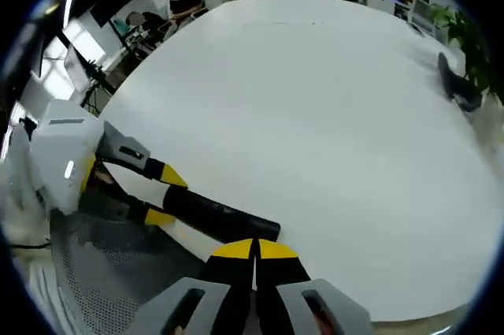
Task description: Press the specified remote control buttons in sequence, fully releasing each button before pressing the next.
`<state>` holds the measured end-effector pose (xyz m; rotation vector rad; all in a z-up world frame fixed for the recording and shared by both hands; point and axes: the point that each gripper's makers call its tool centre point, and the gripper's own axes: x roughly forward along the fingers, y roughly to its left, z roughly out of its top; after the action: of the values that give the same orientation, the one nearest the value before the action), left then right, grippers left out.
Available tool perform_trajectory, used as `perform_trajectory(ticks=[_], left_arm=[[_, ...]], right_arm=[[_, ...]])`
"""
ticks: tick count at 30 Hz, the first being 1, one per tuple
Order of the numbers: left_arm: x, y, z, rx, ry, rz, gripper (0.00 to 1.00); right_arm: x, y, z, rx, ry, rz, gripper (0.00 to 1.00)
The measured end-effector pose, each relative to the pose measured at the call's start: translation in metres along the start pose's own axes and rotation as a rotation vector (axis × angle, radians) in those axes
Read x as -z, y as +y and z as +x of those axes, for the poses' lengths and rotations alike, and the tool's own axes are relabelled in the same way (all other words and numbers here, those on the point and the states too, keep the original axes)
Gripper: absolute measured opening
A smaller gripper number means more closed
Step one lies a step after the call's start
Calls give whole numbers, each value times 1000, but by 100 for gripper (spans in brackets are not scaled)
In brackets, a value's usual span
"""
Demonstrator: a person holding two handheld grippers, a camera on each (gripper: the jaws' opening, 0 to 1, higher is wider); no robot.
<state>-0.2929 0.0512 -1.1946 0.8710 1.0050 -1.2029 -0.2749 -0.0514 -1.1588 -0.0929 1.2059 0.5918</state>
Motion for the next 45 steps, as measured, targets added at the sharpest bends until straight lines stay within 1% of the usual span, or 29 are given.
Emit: perform_trajectory(ticks=[2,5,7,9,11,14,16,20,21,22,25,29,31,32,33,34,35,37,39,41,43,45], left_arm=[[0,0,0,1,6,3,24],[0,1,0,5,11,3,24],[0,1,0,8,14,4,24],[0,1,1,6,19,9,24],[0,1,1,9,20,4,24],[0,2,1,14,21,3,24],[0,2,1,13,22,3,24],[0,2,1,5,11,-3,24],[0,2,1,-2,9,-20,24],[0,1,1,-2,5,-19,24],[1,2,1,1,-12,-21,24],[1,2,1,5,-15,-2,24],[1,2,1,7,-17,-12,24],[1,2,1,6,-15,-15,24],[1,2,1,5,-14,-15,24],[1,2,1,3,-12,-26,24],[1,2,1,6,-9,-18,24],[2,3,1,14,-17,-29,24],[3,3,0,18,-31,-32,24],[2,3,0,17,-34,-34,24],[2,3,0,14,-34,-37,24],[3,2,0,11,-38,-37,24]], right_arm=[[0,3,3,-12,3,-18,0],[0,-1,9,5,30,-50,0],[-1,-6,11,9,40,-34,0],[-1,-3,12,-15,34,-5,0],[-1,1,14,-22,36,-11,0],[3,-4,17,12,55,-43,0],[2,-7,19,25,55,-42,0],[3,-11,23,25,65,-32,0],[3,-11,24,21,70,-31,0],[6,-10,24,17,93,-27,0],[5,-11,25,21,90,-30,0],[6,-10,25,34,99,-42,0],[5,-10,25,50,103,-35,0],[6,-10,25,57,105,-17,0],[5,-11,25,67,108,23,0],[5,-12,25,73,113,34,0],[4,-11,26,76,123,17,0],[4,-12,27,87,154,0,0],[3,-12,29,94,176,5,0],[4,-13,29,96,177,9,0],[4,-13,28,88,170,30,0],[4,-13,28,75,159,32,0]])
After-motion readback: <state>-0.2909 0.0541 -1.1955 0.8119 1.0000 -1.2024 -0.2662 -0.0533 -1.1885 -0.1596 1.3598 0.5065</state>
